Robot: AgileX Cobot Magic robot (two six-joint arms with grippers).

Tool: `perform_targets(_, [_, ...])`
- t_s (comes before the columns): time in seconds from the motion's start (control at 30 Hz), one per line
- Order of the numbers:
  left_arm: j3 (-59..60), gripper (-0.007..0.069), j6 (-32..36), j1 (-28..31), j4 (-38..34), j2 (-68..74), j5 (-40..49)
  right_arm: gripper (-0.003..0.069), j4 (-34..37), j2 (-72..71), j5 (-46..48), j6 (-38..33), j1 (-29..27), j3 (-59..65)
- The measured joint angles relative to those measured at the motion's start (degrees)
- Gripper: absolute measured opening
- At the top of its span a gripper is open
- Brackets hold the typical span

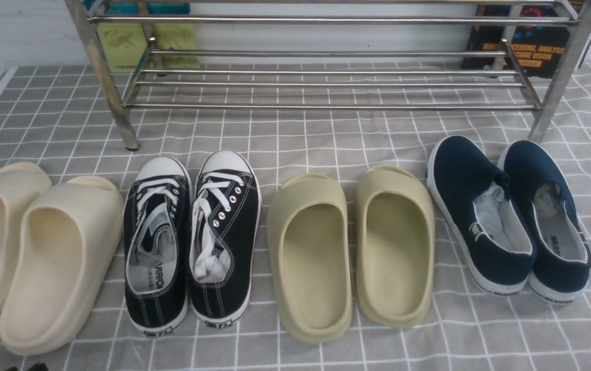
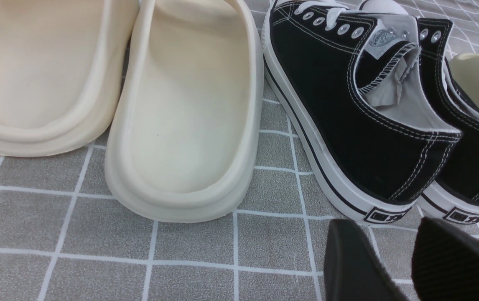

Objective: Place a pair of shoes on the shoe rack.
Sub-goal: Use the right arm to grab the shoe closest to it

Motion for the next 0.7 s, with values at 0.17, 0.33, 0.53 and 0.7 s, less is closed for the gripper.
perform_targets(0.17, [0.0, 0.0238, 0.0, 0.0, 0.0, 0.0, 0.0, 0.0242, 0.3, 10.9, 6.9, 0.2, 5.2, -10.0])
perform_targets(0.33, [0.0, 0.0238, 0.0, 0.0, 0.0, 0.0, 0.0, 0.0454, 1.9, 23.3, 6.7, 0.2, 8.1, -18.3])
perform_targets(0.53, [0.0, 0.0238, 0.0, 0.0, 0.0, 0.0, 0.0, 0.0390, 4.6, 32.6, 5.8, 0.3, 8.1, -21.5])
perform_targets(0.7, [0.0, 0.0238, -0.1, 0.0, 0.0, 0.0, 0.0, 0.0156, 5.4, 36.1, 3.6, 1.0, 8.2, -21.6])
